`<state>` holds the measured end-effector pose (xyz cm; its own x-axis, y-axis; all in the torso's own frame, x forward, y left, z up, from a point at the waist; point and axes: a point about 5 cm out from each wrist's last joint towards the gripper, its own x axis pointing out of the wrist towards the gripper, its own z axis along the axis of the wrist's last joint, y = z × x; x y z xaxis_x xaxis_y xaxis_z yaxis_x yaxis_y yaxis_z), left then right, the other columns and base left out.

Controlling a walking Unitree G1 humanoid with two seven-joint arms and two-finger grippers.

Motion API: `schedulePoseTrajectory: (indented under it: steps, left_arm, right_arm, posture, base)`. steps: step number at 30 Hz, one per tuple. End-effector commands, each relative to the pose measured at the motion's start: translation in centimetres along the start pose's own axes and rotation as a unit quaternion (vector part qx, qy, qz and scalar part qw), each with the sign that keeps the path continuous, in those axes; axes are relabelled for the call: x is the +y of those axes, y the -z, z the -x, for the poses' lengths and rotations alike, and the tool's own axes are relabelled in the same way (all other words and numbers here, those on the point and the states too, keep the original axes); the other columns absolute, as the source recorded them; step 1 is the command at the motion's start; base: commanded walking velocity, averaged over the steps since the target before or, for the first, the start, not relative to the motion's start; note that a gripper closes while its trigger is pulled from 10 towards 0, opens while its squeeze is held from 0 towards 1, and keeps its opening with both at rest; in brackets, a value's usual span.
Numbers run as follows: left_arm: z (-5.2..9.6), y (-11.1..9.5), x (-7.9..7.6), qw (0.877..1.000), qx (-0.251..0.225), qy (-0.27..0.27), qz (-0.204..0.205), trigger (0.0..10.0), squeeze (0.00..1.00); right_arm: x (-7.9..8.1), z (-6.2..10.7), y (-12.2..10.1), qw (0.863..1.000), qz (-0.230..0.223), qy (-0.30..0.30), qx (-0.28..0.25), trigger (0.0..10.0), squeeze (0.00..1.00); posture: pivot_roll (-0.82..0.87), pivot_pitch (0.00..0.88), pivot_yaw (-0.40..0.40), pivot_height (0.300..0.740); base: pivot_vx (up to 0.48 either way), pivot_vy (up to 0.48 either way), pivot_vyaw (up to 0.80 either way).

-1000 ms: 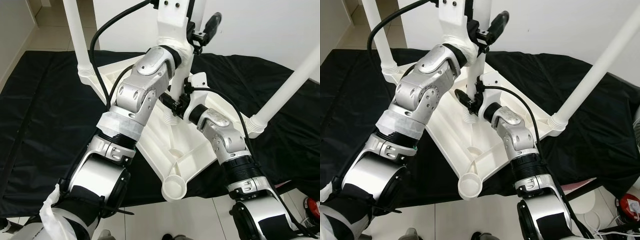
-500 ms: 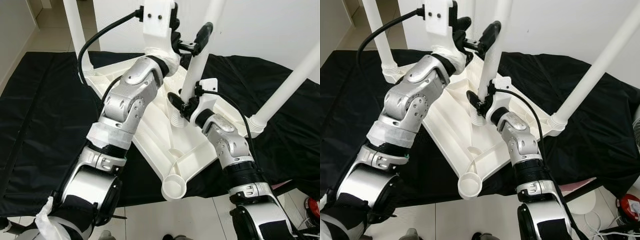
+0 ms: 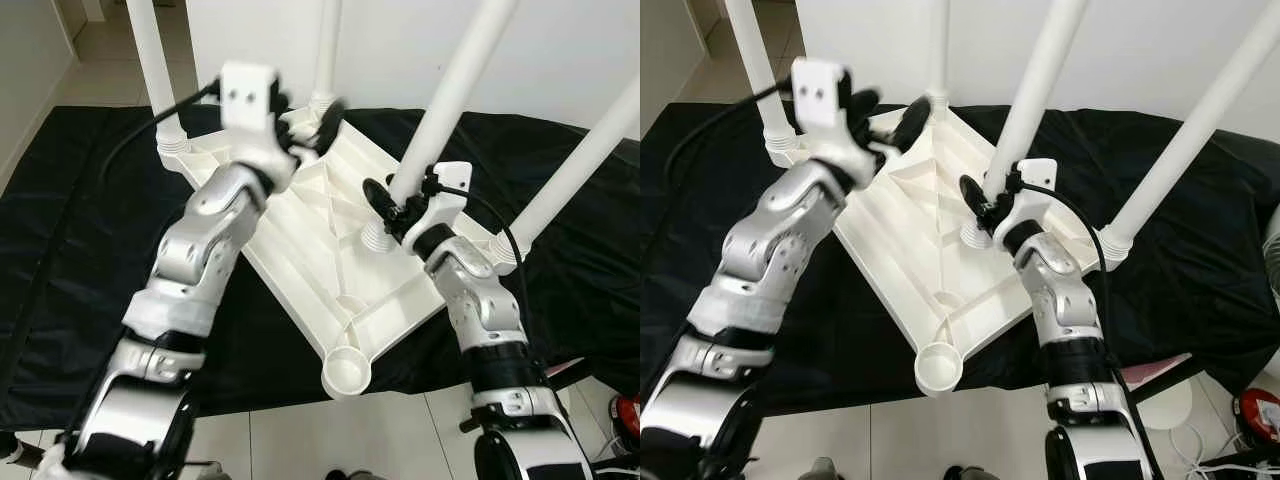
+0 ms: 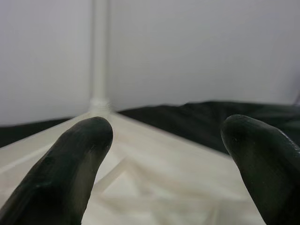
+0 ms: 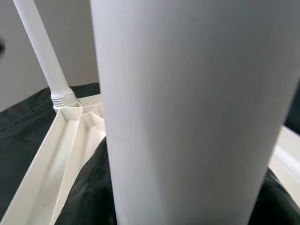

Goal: Building children table

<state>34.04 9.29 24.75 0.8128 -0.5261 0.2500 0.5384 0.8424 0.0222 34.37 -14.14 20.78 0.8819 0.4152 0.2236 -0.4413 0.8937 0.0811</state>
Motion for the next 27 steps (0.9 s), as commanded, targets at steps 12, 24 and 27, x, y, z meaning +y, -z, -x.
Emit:
schedulePoseTrajectory:
  steps: [12,24,27]
  left_arm:
    - [3.7,5.7,-3.3,0.936,0.117,0.313,-0.106,10.0,0.00]
    - [4.7,8.1,-2.8,0.889,0.188,0.390,-0.148,10.0,0.00]
    - [4.4,8.4,-2.5,0.887,0.194,0.387,-0.158,10.0,0.00]
  right_arm:
    - [-0.1,2.5,-1.1,0.998,0.043,-0.045,-0.001,10.0,0.00]
    - [-1.3,5.3,-1.4,0.997,0.067,-0.037,0.021,10.0,0.00]
    - [-1.3,5.6,-1.7,0.997,0.072,-0.036,0.017,10.0,0.00]
  posture:
    - [0.07,0.039,-0.060,0.740]
    - [0.05,0.060,-0.045,0.740]
    - [0.05,0.063,-0.038,0.740]
  base:
    - [0.000,0.000,0.00]
    - [0.000,0.000,0.00]
    - [0.000,0.000,0.00]
